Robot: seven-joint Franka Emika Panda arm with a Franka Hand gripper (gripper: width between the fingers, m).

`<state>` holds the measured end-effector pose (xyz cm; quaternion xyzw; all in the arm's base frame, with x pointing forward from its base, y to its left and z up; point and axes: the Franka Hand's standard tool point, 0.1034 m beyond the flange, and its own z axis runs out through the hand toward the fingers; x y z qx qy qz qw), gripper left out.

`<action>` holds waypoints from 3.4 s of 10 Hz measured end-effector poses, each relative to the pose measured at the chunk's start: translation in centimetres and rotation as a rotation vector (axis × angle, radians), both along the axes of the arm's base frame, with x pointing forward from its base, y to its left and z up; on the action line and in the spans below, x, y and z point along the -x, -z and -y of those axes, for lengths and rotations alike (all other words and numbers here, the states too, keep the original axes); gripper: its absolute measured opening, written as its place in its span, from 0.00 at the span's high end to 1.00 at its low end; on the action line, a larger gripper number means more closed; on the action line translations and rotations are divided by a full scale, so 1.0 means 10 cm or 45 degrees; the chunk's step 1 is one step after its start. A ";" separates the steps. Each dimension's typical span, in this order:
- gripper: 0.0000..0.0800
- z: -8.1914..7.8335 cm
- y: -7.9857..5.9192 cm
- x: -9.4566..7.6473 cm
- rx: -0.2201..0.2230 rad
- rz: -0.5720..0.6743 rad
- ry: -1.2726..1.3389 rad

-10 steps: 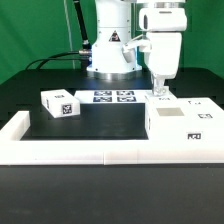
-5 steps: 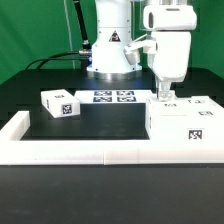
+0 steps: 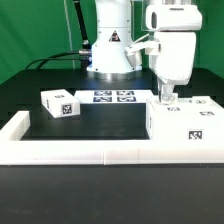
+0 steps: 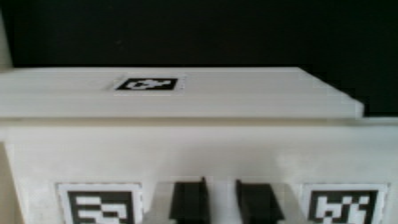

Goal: Assemble cabinet

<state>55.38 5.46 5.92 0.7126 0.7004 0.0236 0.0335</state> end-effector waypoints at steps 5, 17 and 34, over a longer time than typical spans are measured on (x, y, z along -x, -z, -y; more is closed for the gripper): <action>0.91 0.01 0.01 -0.26 0.006 -0.007 0.013; 0.03 0.01 -0.16 -0.08 0.013 0.013 0.056; 0.00 -0.23 -0.19 0.76 -0.231 0.057 1.255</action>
Offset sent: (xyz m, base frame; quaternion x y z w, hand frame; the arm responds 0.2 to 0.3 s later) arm 0.0326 0.0105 -0.0129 0.0062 0.0066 -0.0127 0.9999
